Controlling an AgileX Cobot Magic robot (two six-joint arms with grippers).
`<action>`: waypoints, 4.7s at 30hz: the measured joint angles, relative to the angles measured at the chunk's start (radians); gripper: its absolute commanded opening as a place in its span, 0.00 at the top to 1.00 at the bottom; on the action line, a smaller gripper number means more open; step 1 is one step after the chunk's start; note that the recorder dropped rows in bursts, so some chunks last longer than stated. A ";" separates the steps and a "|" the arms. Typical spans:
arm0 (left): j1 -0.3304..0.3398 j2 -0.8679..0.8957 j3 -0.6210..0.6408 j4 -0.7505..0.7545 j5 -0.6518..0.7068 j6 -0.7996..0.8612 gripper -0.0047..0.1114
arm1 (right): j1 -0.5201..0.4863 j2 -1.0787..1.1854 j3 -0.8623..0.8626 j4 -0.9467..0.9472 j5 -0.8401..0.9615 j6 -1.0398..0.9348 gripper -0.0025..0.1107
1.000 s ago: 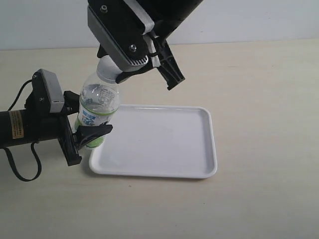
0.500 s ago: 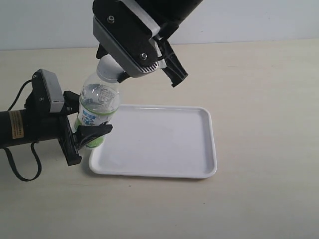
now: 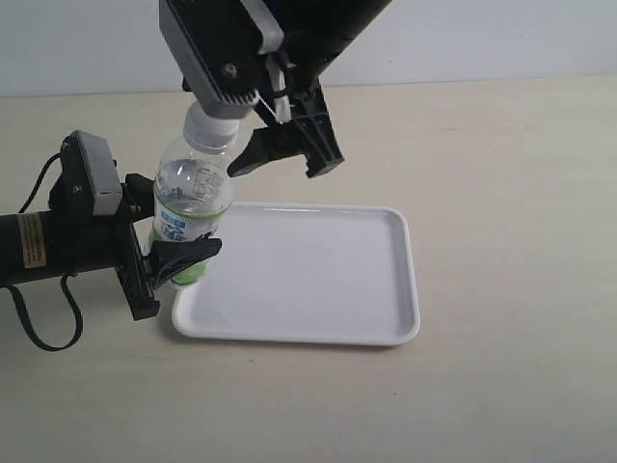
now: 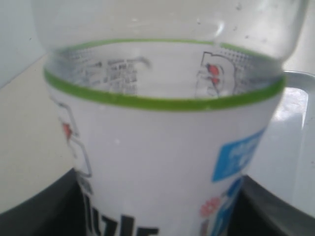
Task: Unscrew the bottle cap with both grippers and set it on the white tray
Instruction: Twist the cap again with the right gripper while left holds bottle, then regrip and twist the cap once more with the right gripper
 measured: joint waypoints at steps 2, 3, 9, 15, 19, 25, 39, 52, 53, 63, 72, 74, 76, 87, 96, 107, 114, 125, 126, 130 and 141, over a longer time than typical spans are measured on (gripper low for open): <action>0.000 0.000 0.000 0.000 0.000 0.000 0.96 | 0.000 0.000 0.000 0.000 0.000 0.148 0.31; 0.000 0.000 0.000 0.000 0.000 0.000 0.96 | 0.000 -0.002 0.000 0.000 0.000 0.235 0.31; 0.000 0.000 0.000 0.000 0.000 0.000 0.96 | 0.000 -0.017 0.000 -0.002 0.000 0.726 0.31; 0.000 0.000 0.000 0.000 0.000 0.000 0.96 | 0.000 -0.020 0.000 -0.002 0.000 1.171 0.33; 0.000 0.000 0.000 0.000 0.000 0.000 0.96 | 0.000 -0.020 0.000 -0.002 0.000 1.290 0.37; 0.000 0.000 0.000 0.000 0.000 0.000 0.96 | 0.000 -0.020 0.000 -0.002 0.002 1.348 0.46; 0.000 0.000 0.000 -0.002 0.004 -0.009 0.96 | 0.000 -0.020 0.000 0.004 0.006 1.237 0.98; 0.000 0.000 0.000 -0.002 0.014 -0.010 0.96 | 0.000 -0.022 0.000 0.004 0.008 0.654 0.98; 0.000 0.000 0.000 -0.002 0.016 -0.010 0.96 | 0.000 -0.022 0.000 0.004 0.008 0.613 0.98; 0.002 0.000 0.000 -0.022 0.033 -0.029 0.96 | 0.000 -0.024 0.000 -0.001 0.011 0.136 0.98; 0.005 0.000 0.000 -0.029 0.037 -0.032 0.96 | 0.000 -0.024 0.000 -0.007 0.014 -0.079 0.98; 0.005 0.000 0.000 -0.029 0.037 -0.032 0.96 | 0.000 -0.024 0.000 -0.007 0.015 -0.096 0.96; 0.005 0.000 0.000 -0.029 0.037 -0.032 0.96 | 0.000 -0.024 0.000 -0.007 0.015 -0.102 0.89; 0.005 0.000 0.000 -0.009 0.014 -0.025 0.96 | 0.000 -0.027 0.000 -0.007 -0.014 0.426 0.41; 0.005 0.000 0.000 -0.007 0.009 -0.025 0.96 | 0.000 -0.050 0.000 -0.007 -0.016 0.943 0.39; 0.005 0.000 0.000 -0.007 0.001 -0.025 0.96 | 0.000 -0.050 0.000 0.000 -0.016 1.143 0.39; 0.005 0.000 0.000 -0.007 0.001 -0.025 0.96 | 0.000 -0.041 0.000 0.007 -0.018 1.147 0.39; 0.005 0.000 0.000 -0.007 0.001 -0.023 0.96 | 0.000 -0.013 0.000 0.010 -0.018 1.147 0.56; 0.005 0.000 0.000 -0.009 0.001 -0.023 0.96 | 0.000 -0.013 0.000 0.010 -0.018 1.147 0.61; 0.005 0.000 0.000 -0.016 0.001 -0.023 0.96 | 0.000 -0.013 0.000 0.016 -0.019 1.147 0.91; 0.005 0.000 0.000 -0.018 0.001 -0.019 0.96 | 0.000 -0.013 0.000 0.026 -0.019 0.829 0.98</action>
